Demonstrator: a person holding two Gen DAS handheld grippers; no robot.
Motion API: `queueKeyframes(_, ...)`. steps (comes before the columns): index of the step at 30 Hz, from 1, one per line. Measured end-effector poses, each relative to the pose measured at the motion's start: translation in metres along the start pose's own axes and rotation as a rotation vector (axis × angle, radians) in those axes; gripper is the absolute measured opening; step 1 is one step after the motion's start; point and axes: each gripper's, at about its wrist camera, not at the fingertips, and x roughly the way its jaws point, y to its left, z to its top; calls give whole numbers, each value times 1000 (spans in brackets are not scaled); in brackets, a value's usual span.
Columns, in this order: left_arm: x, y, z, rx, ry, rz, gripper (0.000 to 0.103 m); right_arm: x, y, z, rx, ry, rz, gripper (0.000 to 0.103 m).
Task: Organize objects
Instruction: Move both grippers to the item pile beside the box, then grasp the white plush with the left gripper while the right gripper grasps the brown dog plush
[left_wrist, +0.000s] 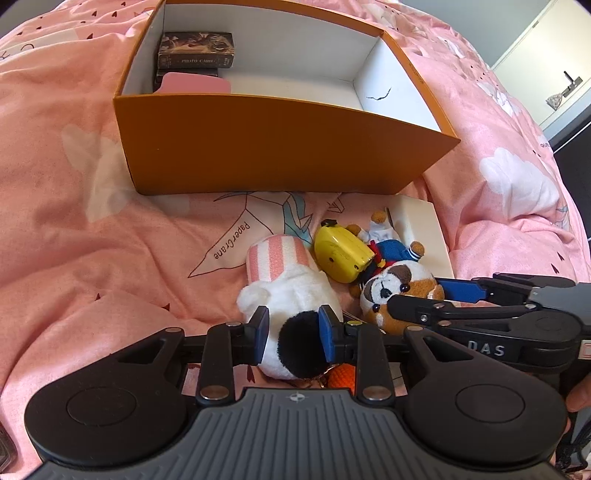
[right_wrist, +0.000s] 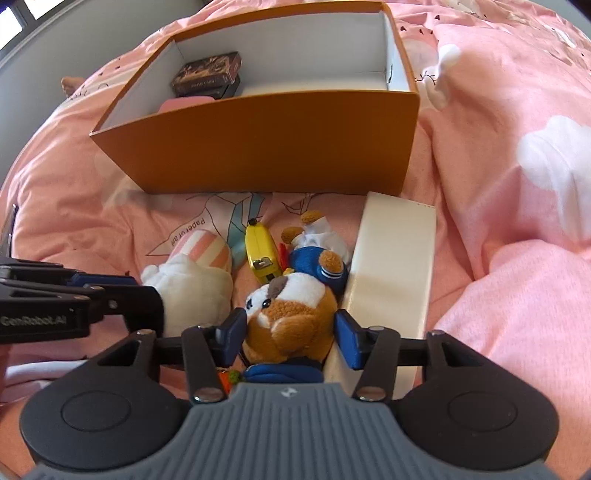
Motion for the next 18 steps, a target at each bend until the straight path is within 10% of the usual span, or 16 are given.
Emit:
queueKeyframes(6, 8, -4, 3, 17, 41, -25, 67, 8, 3, 4, -9, 11, 26, 52)
queueKeyframes(12, 15, -2, 3, -28, 60, -87, 68, 11, 0, 5, 1, 28, 55, 53)
queueKeyframes(18, -6, -40, -3, 213, -25, 22, 65, 10, -11, 8, 52, 34, 101, 50)
